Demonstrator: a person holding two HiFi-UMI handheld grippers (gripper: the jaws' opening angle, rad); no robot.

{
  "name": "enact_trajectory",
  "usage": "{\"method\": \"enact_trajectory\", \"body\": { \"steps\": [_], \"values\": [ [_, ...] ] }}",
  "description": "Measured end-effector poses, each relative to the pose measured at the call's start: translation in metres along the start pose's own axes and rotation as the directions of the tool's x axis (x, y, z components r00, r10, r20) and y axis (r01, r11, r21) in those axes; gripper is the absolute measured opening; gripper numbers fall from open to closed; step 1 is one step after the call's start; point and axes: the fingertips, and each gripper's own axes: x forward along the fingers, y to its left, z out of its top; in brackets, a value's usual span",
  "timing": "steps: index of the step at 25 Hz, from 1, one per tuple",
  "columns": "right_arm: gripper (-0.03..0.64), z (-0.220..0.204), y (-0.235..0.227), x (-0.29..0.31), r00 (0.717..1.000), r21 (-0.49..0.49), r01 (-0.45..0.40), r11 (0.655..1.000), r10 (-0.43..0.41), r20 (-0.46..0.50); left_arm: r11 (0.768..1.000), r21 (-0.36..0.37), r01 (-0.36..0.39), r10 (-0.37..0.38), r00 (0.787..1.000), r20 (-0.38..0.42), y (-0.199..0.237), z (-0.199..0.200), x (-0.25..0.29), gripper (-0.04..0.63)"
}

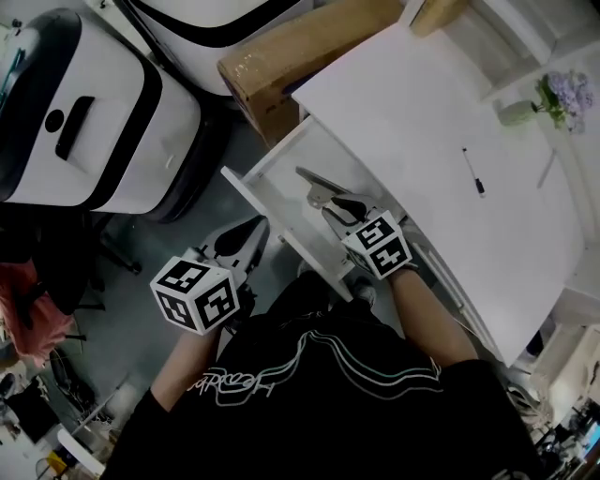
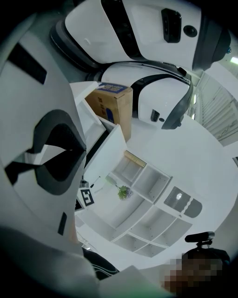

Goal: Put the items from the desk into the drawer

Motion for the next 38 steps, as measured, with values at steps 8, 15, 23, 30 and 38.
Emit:
{"method": "enact_trajectory", "body": {
  "steps": [8,15,23,30,38],
  "values": [
    [0.058,0.065,0.007,-0.128,0.940,0.142,-0.016,0.990,-0.034,0.340,0.989,0.079,0.125,-0.126,0.992,-0.002,-0.070,0.025,0.038,0.021],
    [0.041,0.069,-0.014,-0.236,0.868,0.183,0.020,0.983,-0.108,0.484,0.950,0.170,0.262,-0.261,0.965,-0.030,-0.160,0.039,0.066,0.021],
    [0.043,0.027,-0.057,-0.328,0.833,0.237,0.152,0.960,-0.253,0.491,0.922,0.216,0.321,-0.318,0.947,-0.049,-0.242,0.039,0.089,0.020],
    [0.070,-0.007,-0.129,-0.363,0.820,0.253,0.274,0.928,-0.363,0.444,0.922,0.228,0.315,-0.307,0.949,-0.069,-0.272,0.031,0.105,0.021],
    [0.210,-0.027,-0.198,-0.340,0.865,0.126,0.333,0.934,-0.356,0.353,0.943,0.206,0.260,-0.249,0.965,-0.079,-0.268,0.024,0.120,0.020]
  ]
}}
